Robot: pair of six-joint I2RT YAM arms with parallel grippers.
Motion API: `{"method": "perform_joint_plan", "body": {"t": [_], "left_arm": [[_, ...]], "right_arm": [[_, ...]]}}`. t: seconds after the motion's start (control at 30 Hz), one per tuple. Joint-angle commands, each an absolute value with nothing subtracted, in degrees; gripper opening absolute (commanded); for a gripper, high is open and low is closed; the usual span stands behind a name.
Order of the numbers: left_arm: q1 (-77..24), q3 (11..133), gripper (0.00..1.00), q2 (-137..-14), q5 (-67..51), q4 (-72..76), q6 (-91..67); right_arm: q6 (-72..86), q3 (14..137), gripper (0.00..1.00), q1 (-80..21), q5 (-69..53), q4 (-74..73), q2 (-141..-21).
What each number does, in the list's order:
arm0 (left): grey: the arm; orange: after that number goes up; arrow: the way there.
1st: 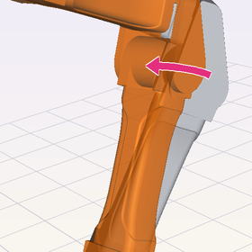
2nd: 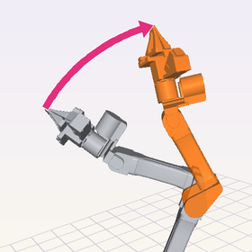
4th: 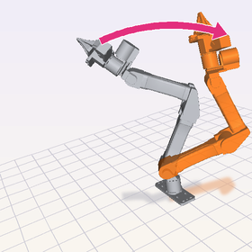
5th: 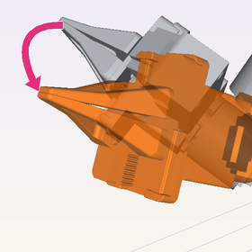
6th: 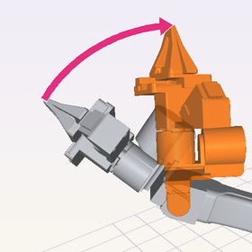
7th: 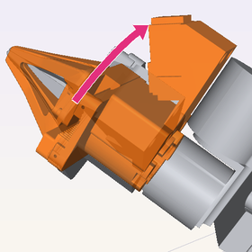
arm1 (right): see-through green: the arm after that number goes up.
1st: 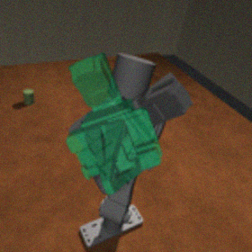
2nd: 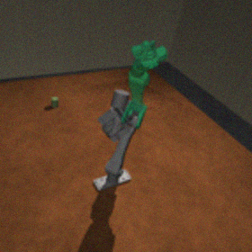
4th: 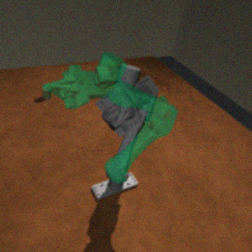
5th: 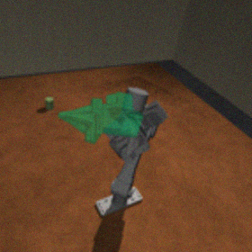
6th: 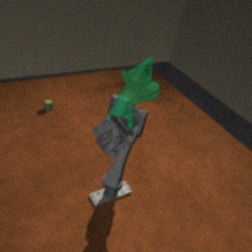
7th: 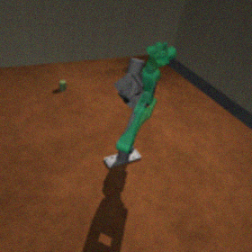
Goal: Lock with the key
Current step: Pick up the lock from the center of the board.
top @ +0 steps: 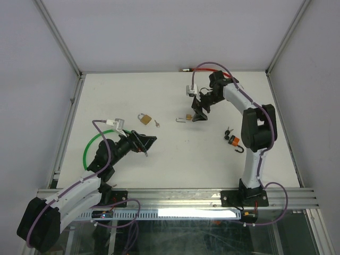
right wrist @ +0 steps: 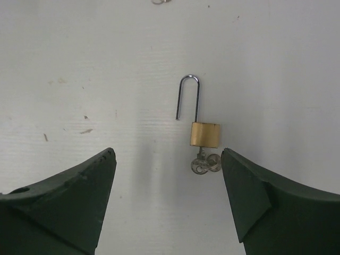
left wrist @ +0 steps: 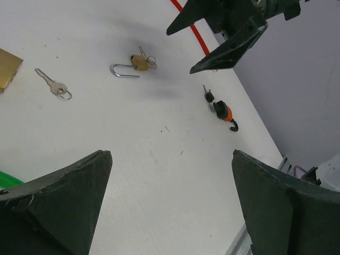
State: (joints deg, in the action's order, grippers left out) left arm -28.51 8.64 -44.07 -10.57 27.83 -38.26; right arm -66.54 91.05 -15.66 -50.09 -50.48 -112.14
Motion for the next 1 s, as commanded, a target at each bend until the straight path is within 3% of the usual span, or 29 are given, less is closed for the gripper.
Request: {"method": "perform_joint_plan", "body": {"t": [0.0, 0.37, 0.97], "left_arm": [[-28.73, 10.20, 0.99, -43.10, -8.72, 28.38, -37.11], [-28.71, 10.02, 0.99, -44.13, -7.93, 28.64, -36.42], [-28.74, 9.68, 0.99, -45.61, -8.13, 30.15, -36.21]], "right_arm": [[-84.24, 99.63, 0.84, -16.87, -44.93, -60.46, -117.80], [-76.78, 109.08, 0.82, -18.19, -38.41, -56.12, -128.83], [-69.60, 108.35, 0.70, -20.16, -36.68, -54.38, -131.74]]}}
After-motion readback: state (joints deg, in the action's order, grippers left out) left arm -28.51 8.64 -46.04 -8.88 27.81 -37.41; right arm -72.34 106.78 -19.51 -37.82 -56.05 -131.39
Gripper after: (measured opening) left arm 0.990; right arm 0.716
